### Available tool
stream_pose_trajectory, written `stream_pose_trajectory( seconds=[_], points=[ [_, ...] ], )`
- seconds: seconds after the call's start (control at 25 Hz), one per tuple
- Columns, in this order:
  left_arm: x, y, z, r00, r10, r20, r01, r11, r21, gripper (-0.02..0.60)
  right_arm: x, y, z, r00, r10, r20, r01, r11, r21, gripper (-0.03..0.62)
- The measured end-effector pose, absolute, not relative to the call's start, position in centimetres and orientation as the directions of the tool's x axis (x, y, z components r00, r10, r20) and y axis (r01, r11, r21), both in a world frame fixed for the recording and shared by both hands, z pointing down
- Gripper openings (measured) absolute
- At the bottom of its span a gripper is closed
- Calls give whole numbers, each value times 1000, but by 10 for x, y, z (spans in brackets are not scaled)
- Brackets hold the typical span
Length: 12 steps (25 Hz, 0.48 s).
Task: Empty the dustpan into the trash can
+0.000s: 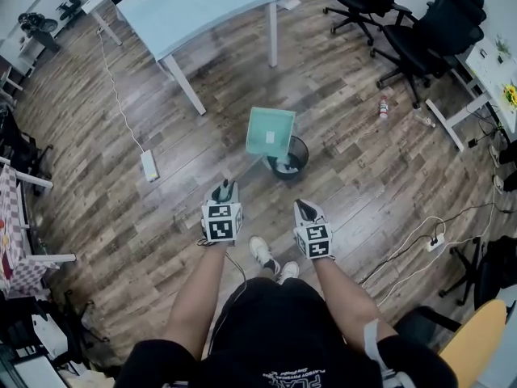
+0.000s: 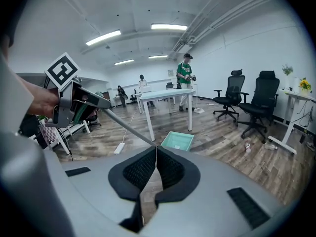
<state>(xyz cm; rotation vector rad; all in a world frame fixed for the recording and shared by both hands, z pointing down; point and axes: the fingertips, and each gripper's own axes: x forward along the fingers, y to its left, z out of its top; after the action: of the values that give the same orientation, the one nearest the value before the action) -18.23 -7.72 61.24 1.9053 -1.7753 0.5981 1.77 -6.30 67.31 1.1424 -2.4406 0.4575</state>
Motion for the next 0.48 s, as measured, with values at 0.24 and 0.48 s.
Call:
stream_pose_trajectory(
  seconds=[0.24,0.48],
  points=[
    [-220,-81,619,-5,-791,612,-999,32,33,97,-4,-77,668,-591,-646,483,-774,623,-113,26],
    [-253,-88,637,-62,-760,647,-995,97,19,97,-19,-93,665,-587,-647,486,-774,625,-103,26]
  ],
)
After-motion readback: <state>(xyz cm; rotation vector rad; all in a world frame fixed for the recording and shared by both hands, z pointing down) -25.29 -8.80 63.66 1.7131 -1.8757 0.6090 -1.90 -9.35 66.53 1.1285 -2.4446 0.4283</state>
